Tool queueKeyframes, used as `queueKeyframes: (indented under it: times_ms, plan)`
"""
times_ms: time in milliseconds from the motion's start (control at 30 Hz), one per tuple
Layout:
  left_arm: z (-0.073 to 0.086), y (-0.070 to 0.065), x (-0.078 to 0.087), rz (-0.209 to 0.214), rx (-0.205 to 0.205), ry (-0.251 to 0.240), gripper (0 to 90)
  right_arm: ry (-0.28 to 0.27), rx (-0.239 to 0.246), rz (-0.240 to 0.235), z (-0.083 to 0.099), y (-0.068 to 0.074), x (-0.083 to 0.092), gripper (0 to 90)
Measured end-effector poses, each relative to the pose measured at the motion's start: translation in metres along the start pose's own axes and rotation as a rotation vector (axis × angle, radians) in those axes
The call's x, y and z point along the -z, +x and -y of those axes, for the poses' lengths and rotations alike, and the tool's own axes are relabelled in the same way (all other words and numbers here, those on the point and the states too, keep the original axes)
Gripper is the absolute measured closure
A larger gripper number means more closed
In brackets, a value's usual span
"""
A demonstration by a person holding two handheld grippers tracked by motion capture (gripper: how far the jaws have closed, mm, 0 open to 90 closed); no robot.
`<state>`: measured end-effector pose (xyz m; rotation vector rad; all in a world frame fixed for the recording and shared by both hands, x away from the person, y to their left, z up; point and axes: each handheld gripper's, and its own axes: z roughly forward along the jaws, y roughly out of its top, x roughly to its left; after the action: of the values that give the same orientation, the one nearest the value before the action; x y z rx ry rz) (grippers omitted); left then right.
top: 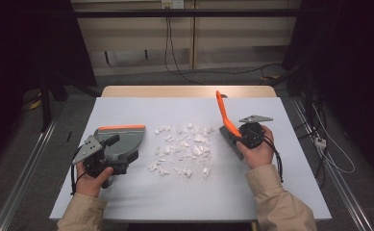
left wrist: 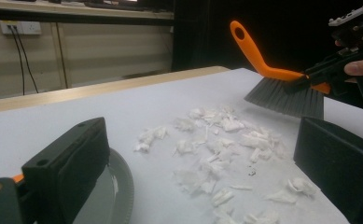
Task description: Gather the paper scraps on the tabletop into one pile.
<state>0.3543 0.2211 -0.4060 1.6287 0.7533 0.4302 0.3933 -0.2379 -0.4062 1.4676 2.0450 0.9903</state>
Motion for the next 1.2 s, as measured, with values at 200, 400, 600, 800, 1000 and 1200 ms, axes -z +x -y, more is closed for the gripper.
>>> queueKeyframes:
  times_ms: [200, 400, 600, 800, 1000, 1200]
  plan:
    - [0.001, 0.001, 0.003, -0.004, 0.005, -0.001, 3.1, -0.032, -0.021, -0.005, -0.004, -0.002, -0.001, 70.7]
    - [0.003, 0.002, 0.006, -0.005, 0.01, 0.003, 3.1, -0.047, -0.02, 0.002, -0.008, -0.002, -0.002, 70.7]
    - [0.004, 0.001, 0.008, -0.01, 0.005, 0.008, 2.7, -0.075, -0.02, 0.003, -0.017, 0.0, -0.007, 70.7]
    - [0.006, 0.001, 0.009, -0.009, 0.004, 0.016, 2.7, -0.079, -0.006, -0.001, -0.024, 0.002, -0.014, 70.7]
    - [0.006, 0.001, 0.009, -0.009, 0.011, 0.012, 2.7, -0.078, -0.006, 0.005, -0.027, -0.001, -0.02, 70.7]
    - [0.007, 0.002, 0.009, -0.01, 0.012, 0.011, 2.7, -0.086, 0.001, 0.03, -0.027, -0.004, -0.025, 70.7]
